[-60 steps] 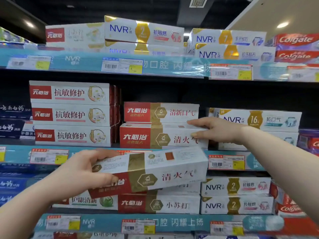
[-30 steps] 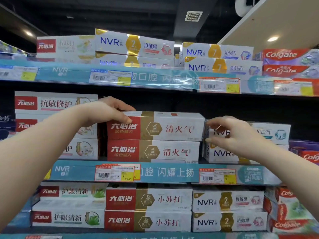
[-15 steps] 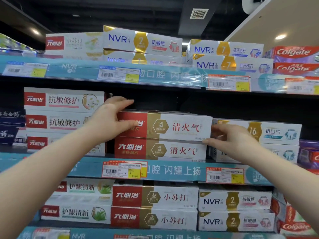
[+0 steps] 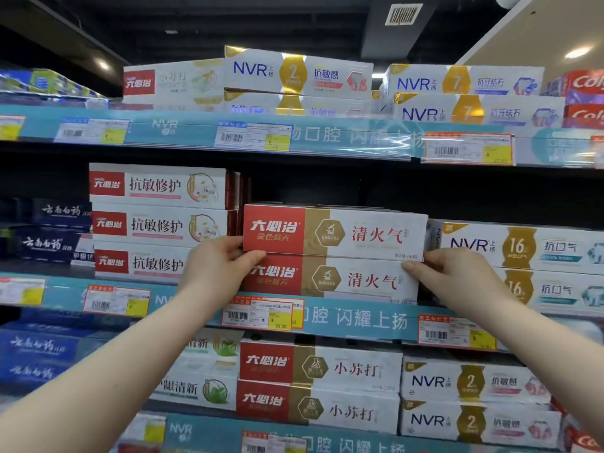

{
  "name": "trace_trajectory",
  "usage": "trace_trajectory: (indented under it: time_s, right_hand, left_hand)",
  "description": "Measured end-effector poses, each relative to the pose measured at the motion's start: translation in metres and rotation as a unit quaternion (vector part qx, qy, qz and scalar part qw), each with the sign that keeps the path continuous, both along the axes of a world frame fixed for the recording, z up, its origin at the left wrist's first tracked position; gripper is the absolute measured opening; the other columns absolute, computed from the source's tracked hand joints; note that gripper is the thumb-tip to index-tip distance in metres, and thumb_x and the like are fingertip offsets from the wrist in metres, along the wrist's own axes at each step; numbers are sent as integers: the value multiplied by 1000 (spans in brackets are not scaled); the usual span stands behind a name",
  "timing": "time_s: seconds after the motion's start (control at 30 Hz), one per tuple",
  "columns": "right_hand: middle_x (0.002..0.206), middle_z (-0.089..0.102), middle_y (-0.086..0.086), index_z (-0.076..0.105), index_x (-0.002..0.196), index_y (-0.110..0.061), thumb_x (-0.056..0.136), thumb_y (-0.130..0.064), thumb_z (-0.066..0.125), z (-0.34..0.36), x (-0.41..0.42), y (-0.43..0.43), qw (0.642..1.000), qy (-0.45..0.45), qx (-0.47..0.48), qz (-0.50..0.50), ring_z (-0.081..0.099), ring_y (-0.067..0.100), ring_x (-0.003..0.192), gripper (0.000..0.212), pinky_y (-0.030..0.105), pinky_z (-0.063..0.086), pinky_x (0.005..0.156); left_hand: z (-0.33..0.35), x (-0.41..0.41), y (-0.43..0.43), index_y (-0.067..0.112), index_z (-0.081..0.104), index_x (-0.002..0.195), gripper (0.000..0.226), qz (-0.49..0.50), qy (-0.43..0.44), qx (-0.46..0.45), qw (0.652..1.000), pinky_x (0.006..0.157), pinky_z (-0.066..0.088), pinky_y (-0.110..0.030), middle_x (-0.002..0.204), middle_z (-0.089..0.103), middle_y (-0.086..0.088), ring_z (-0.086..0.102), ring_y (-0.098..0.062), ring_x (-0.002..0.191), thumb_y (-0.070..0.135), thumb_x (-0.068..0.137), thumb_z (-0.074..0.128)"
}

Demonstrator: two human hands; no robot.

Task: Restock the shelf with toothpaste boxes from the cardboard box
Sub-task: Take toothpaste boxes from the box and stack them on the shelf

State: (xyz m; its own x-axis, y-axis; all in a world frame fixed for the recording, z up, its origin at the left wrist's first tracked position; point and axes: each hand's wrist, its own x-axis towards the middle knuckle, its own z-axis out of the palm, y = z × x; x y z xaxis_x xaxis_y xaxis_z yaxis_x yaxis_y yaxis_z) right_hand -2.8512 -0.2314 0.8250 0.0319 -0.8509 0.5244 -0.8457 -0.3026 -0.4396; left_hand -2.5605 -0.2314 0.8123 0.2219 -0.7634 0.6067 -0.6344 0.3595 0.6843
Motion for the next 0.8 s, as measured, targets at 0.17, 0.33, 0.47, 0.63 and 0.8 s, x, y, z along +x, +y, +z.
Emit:
trace_trajectory:
  time_s: [0.17, 0.33, 0.47, 0.63, 0.8]
  right_hand:
    - [61, 54, -15, 54, 63, -27, 91, -39, 49, -1, 5, 0, 1000, 14, -21, -13, 51, 2, 57, 30, 18, 33, 46]
    - [62, 55, -9, 54, 63, -21, 92, -37, 49, -2, 9, -9, 999, -11, -13, -29, 51, 5, 56, 33, 19, 30, 45]
    - [68, 56, -6, 60, 75, -14, 92, -37, 47, -4, 11, -19, 998, -35, -6, -48, 53, 8, 62, 32, 22, 34, 47]
    - [68, 49, -8, 56, 79, -13, 92, -34, 48, -8, 14, -29, 997, -35, -7, -64, 44, 4, 61, 26, 20, 29, 47]
    - [84, 57, -3, 60, 90, -13, 92, -34, 49, -9, 12, -28, 998, -44, -5, -42, 47, 4, 65, 24, 18, 33, 49]
  left_hand:
    - [-2, -4, -7, 16, 65, 114, 30, 6, 12, -10, 1000, 58, 38, -10, 99, 73, 0, 52, 9, 68, 27, 86, 61]
    - [-1, -10, -13, 10, 63, 113, 34, 3, 52, 4, 999, 79, 56, -37, 86, 68, 1, 64, -15, 81, 30, 85, 62]
    - [2, -14, -19, 5, 62, 111, 36, 32, 58, 6, 998, 82, 55, -42, 97, 71, -9, 66, -24, 86, 30, 84, 63]
    - [1, -16, -21, 5, 61, 114, 41, 52, 49, 4, 997, 80, 55, -39, 101, 71, -10, 66, -25, 86, 32, 83, 64]
    - [-1, -14, -21, 6, 58, 119, 45, 50, 47, -4, 998, 81, 55, -41, 104, 70, -11, 66, -25, 88, 33, 83, 64]
